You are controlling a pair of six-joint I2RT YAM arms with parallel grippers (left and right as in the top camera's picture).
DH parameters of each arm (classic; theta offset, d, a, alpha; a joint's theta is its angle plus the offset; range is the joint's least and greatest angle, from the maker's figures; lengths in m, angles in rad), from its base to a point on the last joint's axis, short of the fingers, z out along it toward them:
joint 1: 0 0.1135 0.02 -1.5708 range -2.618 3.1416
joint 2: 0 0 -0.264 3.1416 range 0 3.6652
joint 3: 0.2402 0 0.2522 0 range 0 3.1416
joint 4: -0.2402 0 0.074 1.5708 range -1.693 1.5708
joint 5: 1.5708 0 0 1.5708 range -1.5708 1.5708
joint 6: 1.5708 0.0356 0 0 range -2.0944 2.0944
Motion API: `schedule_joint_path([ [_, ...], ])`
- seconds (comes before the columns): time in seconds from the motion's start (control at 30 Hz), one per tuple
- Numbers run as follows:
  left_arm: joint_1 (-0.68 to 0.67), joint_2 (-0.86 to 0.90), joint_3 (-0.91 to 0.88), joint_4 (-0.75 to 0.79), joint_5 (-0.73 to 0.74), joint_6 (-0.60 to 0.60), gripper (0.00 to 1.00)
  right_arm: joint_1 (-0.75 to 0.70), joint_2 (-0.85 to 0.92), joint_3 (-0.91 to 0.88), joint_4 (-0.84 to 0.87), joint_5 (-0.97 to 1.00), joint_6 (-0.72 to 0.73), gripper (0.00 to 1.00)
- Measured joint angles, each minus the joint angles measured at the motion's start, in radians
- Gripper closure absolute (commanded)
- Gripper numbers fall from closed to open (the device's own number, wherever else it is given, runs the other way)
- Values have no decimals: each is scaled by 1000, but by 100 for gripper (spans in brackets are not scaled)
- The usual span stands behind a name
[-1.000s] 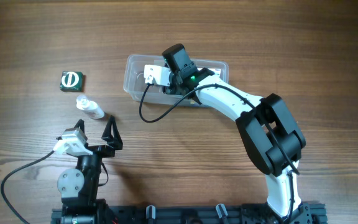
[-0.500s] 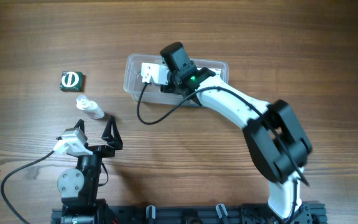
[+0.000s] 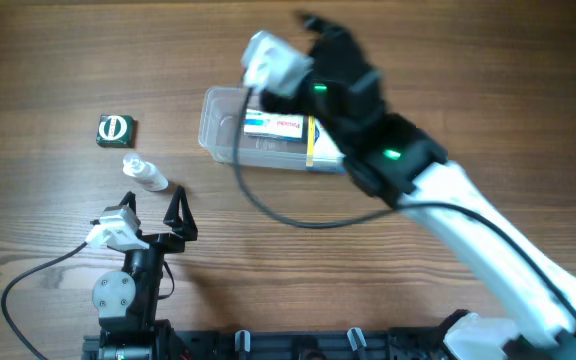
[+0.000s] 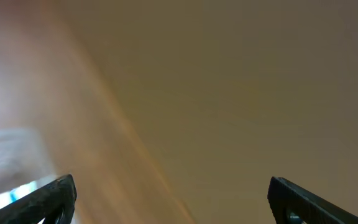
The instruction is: Pack container
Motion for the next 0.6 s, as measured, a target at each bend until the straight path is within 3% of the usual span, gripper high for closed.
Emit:
schedule_joint_path([
  [0.27, 0, 0, 0, 0, 0, 0, 0, -259, -102, 2, -132, 385, 579, 0],
  [0.4, 0, 0, 0, 0, 0, 0, 0, -378, -87, 1, -233, 440, 714, 0],
  [0.6, 0, 0, 0, 0, 0, 0, 0, -464, -21, 1, -273, 464, 788, 0],
])
